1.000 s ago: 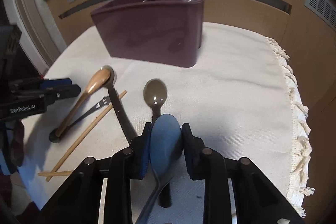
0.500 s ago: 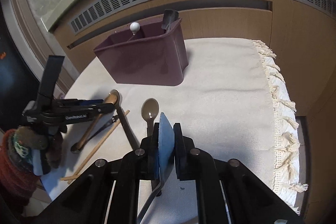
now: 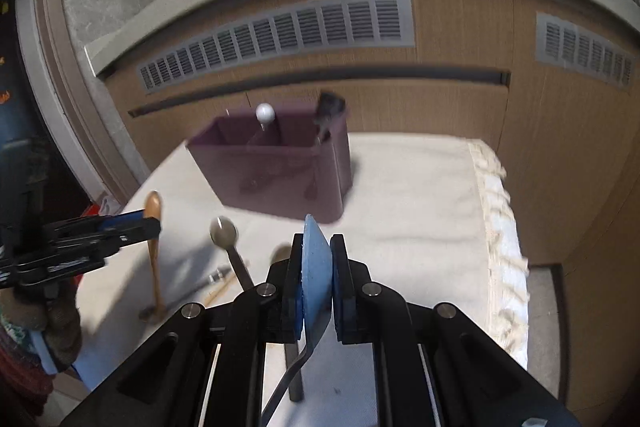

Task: Organize utensils
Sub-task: 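Carry the blue and wooden spoons over the maroon caddy and open both tools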

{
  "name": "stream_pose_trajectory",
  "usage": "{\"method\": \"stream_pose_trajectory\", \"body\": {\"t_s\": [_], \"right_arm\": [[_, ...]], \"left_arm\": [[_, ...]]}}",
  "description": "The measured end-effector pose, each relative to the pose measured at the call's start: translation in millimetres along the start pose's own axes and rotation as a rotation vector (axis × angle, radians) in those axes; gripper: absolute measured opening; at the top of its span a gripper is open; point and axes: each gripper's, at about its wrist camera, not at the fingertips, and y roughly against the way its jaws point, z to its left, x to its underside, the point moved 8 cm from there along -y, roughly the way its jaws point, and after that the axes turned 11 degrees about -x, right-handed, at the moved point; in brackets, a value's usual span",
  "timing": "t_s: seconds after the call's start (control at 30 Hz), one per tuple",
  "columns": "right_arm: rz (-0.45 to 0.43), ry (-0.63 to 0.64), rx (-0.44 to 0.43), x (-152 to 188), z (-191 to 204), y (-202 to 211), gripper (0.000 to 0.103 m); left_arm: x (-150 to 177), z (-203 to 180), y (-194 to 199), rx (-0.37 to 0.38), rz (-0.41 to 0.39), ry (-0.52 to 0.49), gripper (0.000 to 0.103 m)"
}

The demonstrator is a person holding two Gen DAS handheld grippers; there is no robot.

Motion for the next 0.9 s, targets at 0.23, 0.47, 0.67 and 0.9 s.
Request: {"method": "stream_pose_trajectory", "body": {"t_s": [0.23, 0.47, 0.67, 0.9], "right_arm": [[-0.343, 0.194, 0.047, -153.1, 42.0, 46.0, 0.010], [-0.385, 0.180, 0.069, -190.7, 20.9, -30.3, 0.010], [-0.333, 0.242, 0.104, -163.7, 3.0, -95.9, 0.010], [-0.089, 0.173, -0.044, -115.1, -11.4, -108.3, 0.018]], "left_arm": [[-140.5, -1.1, 42.1, 0.053, -0.337, 0.050, 0.028], [-157.3, 11.8, -44.2, 0.096, -0.295, 0.150, 0.028], [-125.8, 23.1, -94.5, 0.131, -0.226, 0.178, 0.031], [-96.4, 27.9, -89.5, 0.114, -0.167, 0.191, 0.050]]}}
